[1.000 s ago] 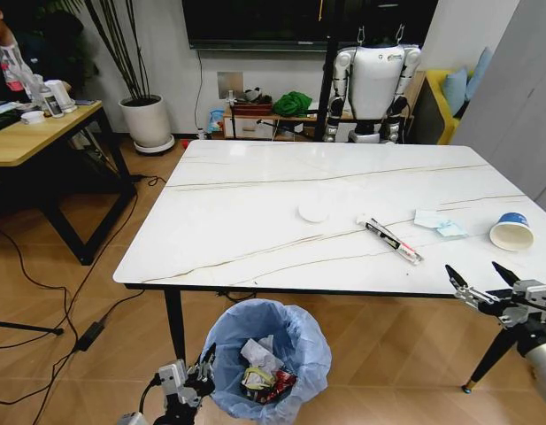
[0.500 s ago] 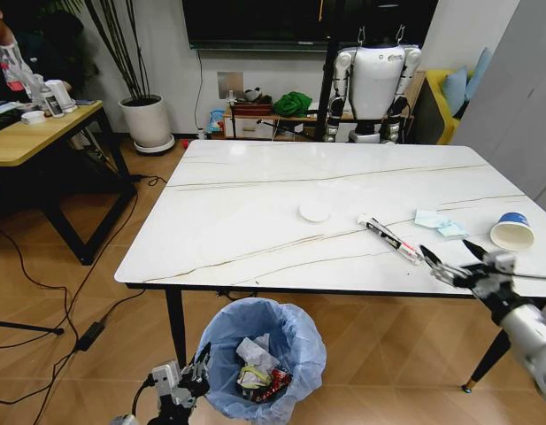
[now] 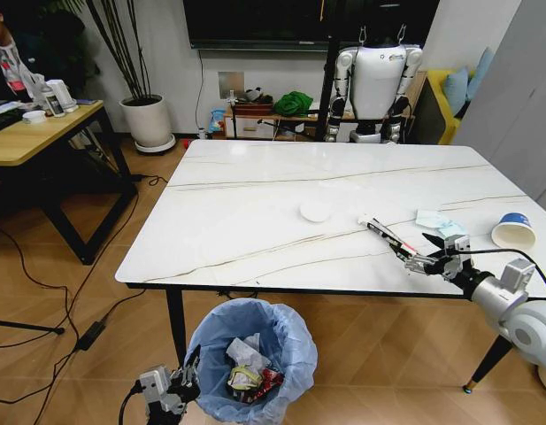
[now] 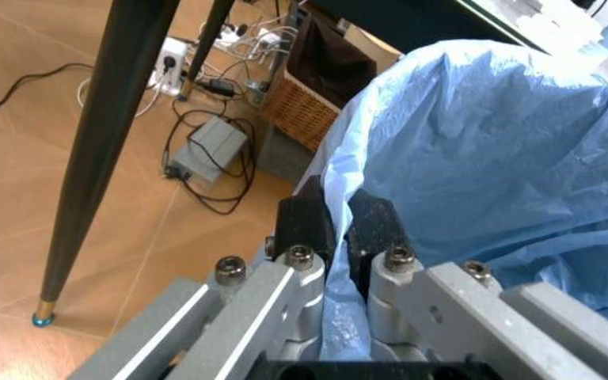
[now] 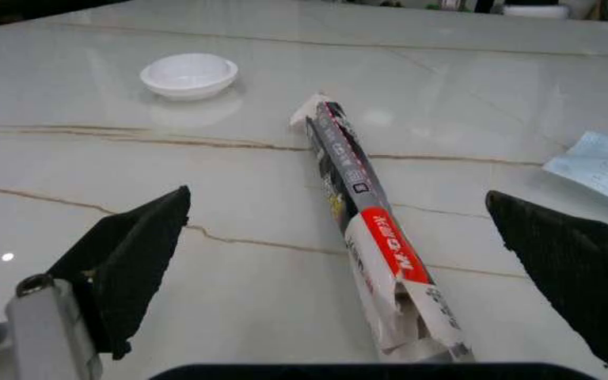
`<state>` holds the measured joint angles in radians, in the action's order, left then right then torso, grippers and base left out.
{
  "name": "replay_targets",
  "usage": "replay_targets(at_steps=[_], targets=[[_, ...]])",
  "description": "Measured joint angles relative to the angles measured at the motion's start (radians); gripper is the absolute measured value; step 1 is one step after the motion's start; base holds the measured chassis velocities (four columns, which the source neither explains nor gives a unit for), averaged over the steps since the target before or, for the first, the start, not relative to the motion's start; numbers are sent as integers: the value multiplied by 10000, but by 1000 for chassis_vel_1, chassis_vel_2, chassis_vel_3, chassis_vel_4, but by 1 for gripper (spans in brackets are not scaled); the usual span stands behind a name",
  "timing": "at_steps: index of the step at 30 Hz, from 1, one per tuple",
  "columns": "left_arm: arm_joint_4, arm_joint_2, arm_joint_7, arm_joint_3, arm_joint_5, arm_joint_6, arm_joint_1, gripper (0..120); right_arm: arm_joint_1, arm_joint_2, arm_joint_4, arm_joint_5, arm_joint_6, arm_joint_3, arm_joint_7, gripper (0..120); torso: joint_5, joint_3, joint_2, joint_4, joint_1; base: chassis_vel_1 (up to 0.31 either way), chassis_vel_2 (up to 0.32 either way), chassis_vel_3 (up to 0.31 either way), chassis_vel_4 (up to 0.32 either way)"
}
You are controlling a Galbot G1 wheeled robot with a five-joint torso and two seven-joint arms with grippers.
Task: Pick up the trash bin and place the trash from the table into it.
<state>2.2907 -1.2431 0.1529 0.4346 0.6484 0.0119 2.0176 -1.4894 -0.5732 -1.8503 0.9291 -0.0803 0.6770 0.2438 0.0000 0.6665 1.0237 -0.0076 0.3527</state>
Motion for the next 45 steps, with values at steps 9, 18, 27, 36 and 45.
replay_targets(at_steps=[9, 18, 27, 36, 45], targets=[[-90, 66, 1, -105, 18, 31, -56, 0, 106, 258, 511, -7, 40, -196, 220, 94, 0, 0, 0, 3, 0, 0, 0, 0, 0], [-130, 118, 24, -119, 40, 45, -73, 0, 178, 179, 771, 0, 66, -342, 290, 59, 1, 0, 0, 2, 0, 0, 0, 0, 0], [-144, 178, 60, -106, 86, 50, -100, 0, 189, 187, 827, 3, 81, -337, 379, 30, 0, -1, 0, 3, 1, 0, 0, 0, 0], [-149, 225, 92, -129, 153, 82, -169, 0, 132, 116, 828, -3, 82, -254, 449, 0, -1, -1, 0, 3, 1, 0, 0, 0, 0], [-199, 390, 187, -258, 96, 97, -272, 0, -585, -79, -42, -98, 276, 1080, 811, 0, -3, -1, 0, 2, 1, 0, 0, 0, 0]])
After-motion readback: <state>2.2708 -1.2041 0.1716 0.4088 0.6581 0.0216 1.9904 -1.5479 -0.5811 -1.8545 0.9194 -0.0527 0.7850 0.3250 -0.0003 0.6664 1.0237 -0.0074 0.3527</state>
